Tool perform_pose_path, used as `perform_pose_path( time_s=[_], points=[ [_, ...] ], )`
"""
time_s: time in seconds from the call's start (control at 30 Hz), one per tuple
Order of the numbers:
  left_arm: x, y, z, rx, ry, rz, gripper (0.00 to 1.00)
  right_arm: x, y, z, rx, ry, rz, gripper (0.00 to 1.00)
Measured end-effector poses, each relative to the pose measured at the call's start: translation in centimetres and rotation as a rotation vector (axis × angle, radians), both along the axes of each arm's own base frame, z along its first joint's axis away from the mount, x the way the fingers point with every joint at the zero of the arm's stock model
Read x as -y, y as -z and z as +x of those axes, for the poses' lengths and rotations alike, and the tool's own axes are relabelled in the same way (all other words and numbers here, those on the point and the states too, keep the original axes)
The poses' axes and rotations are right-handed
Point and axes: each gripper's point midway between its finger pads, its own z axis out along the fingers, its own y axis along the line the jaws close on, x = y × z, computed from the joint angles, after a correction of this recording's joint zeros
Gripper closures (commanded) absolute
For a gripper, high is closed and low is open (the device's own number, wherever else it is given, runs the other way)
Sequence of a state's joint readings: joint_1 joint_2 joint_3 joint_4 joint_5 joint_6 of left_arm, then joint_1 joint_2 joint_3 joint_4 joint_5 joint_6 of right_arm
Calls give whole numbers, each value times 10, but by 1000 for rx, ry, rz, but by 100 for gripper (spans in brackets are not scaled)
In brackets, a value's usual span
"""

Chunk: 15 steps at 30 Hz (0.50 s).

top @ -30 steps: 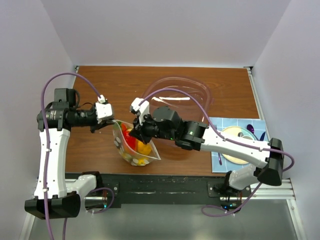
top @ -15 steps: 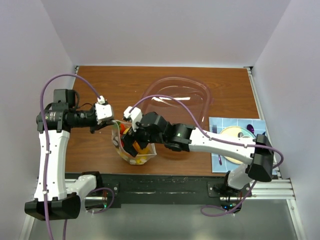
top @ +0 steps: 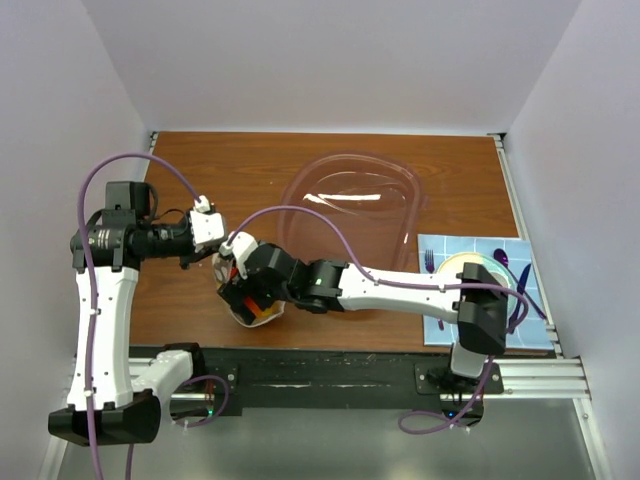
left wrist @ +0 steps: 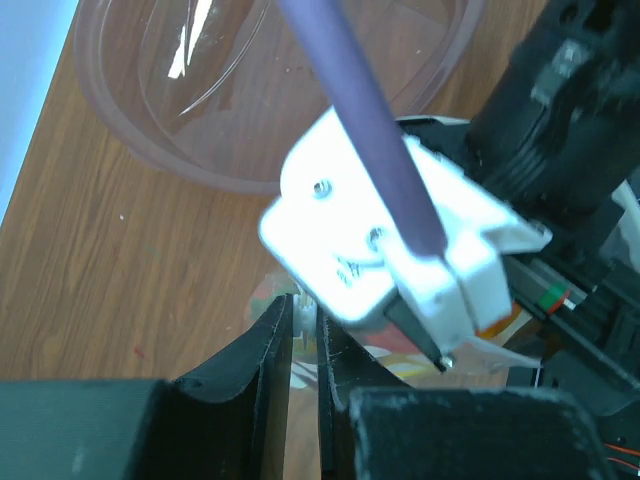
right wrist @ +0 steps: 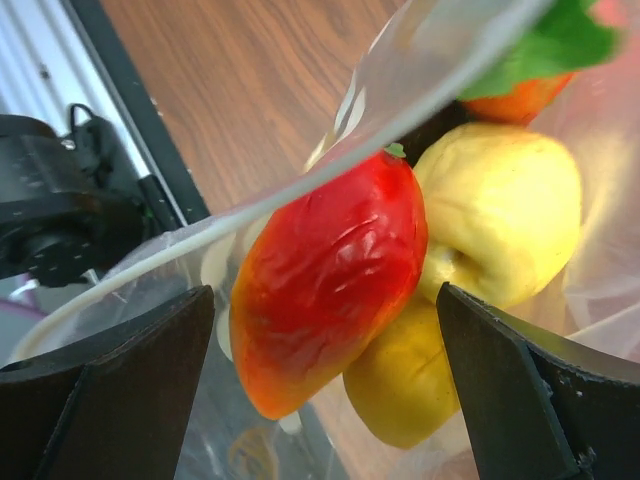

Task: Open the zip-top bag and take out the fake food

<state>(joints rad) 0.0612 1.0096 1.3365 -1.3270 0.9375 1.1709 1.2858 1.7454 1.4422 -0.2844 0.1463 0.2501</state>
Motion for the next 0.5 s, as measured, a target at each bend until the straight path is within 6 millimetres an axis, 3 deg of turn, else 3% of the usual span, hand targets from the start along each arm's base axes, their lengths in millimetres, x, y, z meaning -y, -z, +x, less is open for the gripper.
perform_pose_path(
  time_s=[0.07,0.13,0.17,0.2,0.27,0.4,0.5],
  points=[
    [1,0,-1,1,3,1,93,-1,7,2,14,17,-18,7],
    [0,3,-1,-3,-1,7,94,-1,11,4,28,34,-25,24],
    [0,3,-2,-4,-1,7,94,-2,12,6,37,45,-20,47],
    [0,4,-2,-5,-1,7,94,-2,14,8,44,52,-17,63],
    [0,6,-3,-12,0,6,95,0,21,10,56,69,-2,85],
    [-1,13,-3,-28,-4,14,96,16,27,10,74,95,40,86],
    [-4,23,1,-47,-14,30,96,27,12,9,93,105,82,85]
  ],
)
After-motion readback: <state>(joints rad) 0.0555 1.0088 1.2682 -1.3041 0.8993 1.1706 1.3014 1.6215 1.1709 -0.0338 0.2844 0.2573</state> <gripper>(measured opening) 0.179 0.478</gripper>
